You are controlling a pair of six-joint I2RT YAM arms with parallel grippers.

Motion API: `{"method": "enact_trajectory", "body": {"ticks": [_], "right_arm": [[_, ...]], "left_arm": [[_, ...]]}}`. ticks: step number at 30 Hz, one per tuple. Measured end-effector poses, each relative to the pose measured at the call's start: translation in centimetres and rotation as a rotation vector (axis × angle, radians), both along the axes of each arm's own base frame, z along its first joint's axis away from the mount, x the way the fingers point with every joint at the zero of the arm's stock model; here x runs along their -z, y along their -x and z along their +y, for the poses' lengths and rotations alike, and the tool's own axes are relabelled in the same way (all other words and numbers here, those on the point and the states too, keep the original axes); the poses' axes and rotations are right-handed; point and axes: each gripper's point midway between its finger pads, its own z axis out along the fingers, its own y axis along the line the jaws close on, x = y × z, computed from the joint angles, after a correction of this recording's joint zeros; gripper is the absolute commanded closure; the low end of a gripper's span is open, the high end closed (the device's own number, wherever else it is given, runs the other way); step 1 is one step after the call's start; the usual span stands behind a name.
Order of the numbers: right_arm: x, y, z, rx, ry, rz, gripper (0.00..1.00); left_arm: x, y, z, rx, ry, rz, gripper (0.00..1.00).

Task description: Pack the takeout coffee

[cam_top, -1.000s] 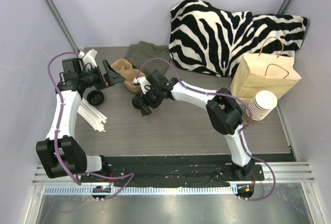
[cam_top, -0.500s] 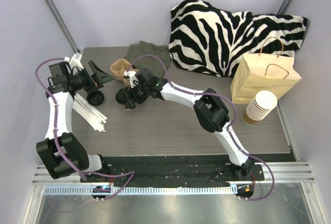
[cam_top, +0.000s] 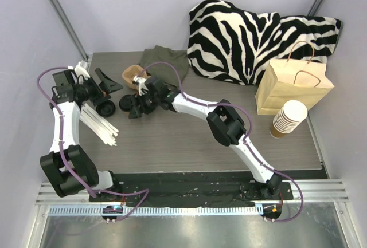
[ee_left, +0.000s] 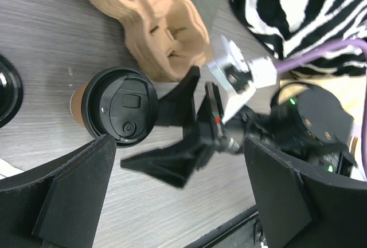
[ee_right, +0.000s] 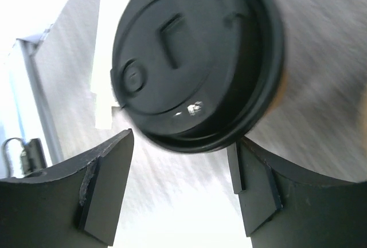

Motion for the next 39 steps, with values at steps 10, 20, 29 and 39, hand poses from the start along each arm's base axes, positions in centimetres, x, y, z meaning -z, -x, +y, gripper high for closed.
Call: {"method": "enact_trajectory", "body": {"ticks": [10, 20, 29, 39], "right_arm": [[-2.8, 2.9, 1.3, -0.087, -0.100, 0.032, 0.26], [-11.1, -1.0, -5.9, 0.004, -0.190, 0.004, 0.30], [-14.4, -5.8, -12.5, 0.131, -0.192, -0.032, 0.38], [-9.6, -4.9, -16.5, 0.162, 0.011, 0.015, 0.42]], "left_arm": [[2.6, 0.3, 1.3, -0.107, 0.057, 0.088, 0.04], [3.6, 0.5, 0.7, -0.097, 0.054, 0.104, 0.30], [0.7, -0.4, -3.8, 0.126, -0.347, 0.023, 0.50], [1.2, -2.2, -4.7, 0.274, -0.610, 0.063, 0.42]]}}
